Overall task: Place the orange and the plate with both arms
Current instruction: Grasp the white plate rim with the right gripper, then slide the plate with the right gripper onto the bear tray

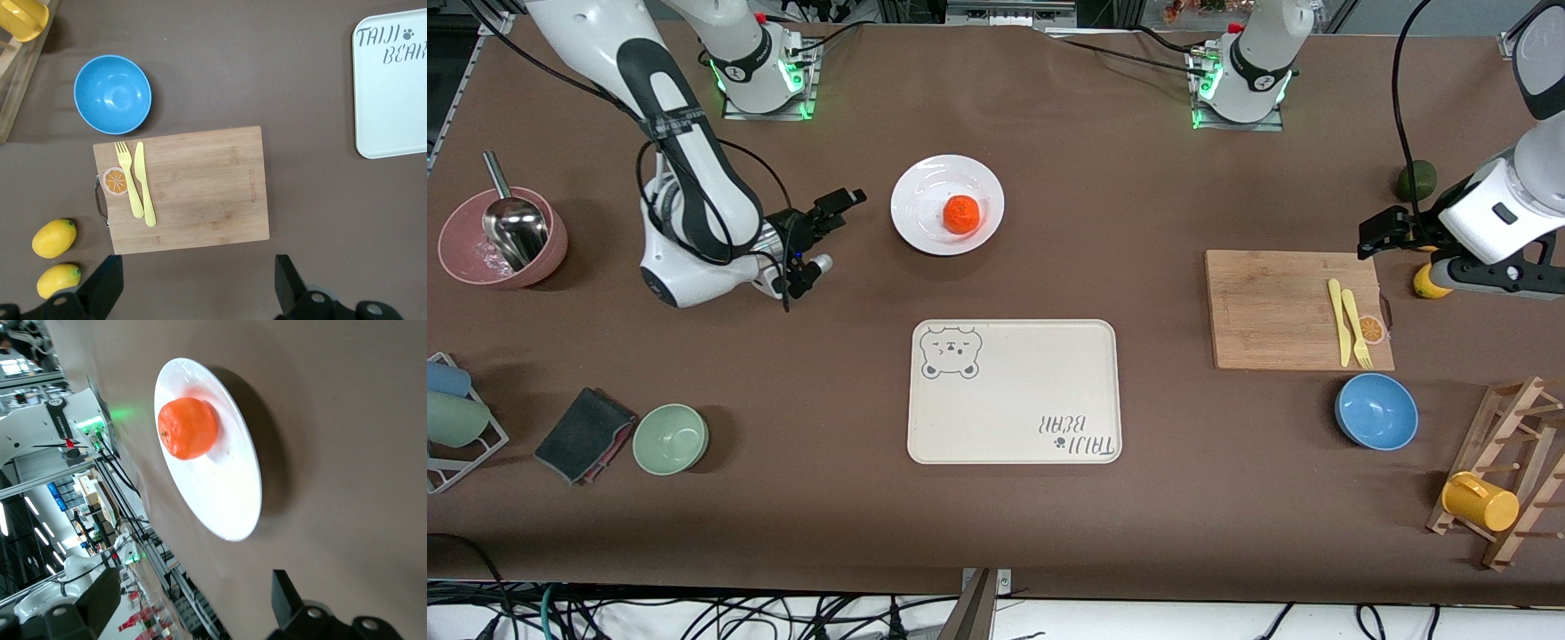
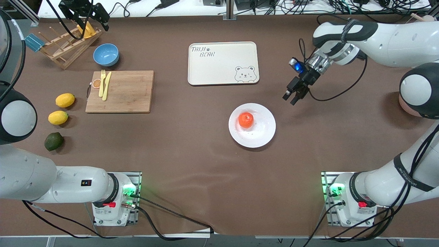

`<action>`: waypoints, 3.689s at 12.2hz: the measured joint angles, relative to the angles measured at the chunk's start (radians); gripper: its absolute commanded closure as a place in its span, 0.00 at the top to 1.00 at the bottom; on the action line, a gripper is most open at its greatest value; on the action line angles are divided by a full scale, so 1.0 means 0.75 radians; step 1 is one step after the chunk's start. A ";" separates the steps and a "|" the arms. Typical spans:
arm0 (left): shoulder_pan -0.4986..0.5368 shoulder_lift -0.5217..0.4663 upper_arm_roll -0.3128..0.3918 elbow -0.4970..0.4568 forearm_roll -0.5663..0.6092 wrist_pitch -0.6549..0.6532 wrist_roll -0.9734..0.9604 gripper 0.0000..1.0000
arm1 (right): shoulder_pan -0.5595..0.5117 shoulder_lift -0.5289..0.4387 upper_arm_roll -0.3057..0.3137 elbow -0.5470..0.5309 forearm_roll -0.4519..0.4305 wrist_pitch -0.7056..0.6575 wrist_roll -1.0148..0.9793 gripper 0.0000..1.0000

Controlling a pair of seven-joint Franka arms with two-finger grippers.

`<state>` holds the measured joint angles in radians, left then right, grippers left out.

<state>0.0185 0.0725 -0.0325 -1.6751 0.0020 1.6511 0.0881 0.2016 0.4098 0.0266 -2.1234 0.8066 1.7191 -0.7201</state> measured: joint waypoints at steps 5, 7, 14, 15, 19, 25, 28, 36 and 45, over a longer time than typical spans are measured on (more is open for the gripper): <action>0.006 0.037 0.016 -0.023 0.000 0.003 0.019 1.00 | 0.015 0.115 0.018 -0.058 0.115 0.144 -0.177 0.97; 0.006 0.036 0.016 -0.023 0.000 0.007 0.020 1.00 | 0.042 0.151 0.029 -0.064 0.181 0.179 -0.215 0.94; 0.003 0.036 0.015 -0.020 0.000 0.009 0.021 1.00 | 0.147 0.220 0.037 -0.066 0.285 0.263 -0.253 0.15; 0.001 0.036 0.014 -0.020 0.000 0.009 0.021 1.00 | 0.147 0.222 0.037 -0.066 0.285 0.263 -0.254 0.13; 0.000 0.036 0.012 -0.017 0.000 0.013 0.021 1.00 | 0.147 0.233 0.036 -0.066 0.286 0.263 -0.277 0.00; -0.007 0.036 0.010 -0.006 0.000 0.015 0.021 1.00 | 0.139 0.232 0.031 -0.044 0.291 0.227 -0.298 0.00; -0.008 0.036 0.010 -0.006 0.000 0.015 0.021 1.00 | 0.091 0.229 0.017 0.075 0.301 0.152 -0.251 0.00; -0.009 0.036 0.009 -0.005 0.000 0.015 0.020 1.00 | 0.092 0.501 0.024 0.697 0.432 0.283 0.351 0.00; -0.011 0.038 0.003 -0.005 0.000 0.015 0.020 1.00 | 0.274 0.803 0.036 1.073 0.642 0.559 0.556 1.00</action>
<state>0.0104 0.1007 -0.0301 -1.6792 0.0021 1.6622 0.1032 0.4073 1.0122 0.0538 -1.3188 1.2882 2.1382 -0.3034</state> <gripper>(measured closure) 0.000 0.907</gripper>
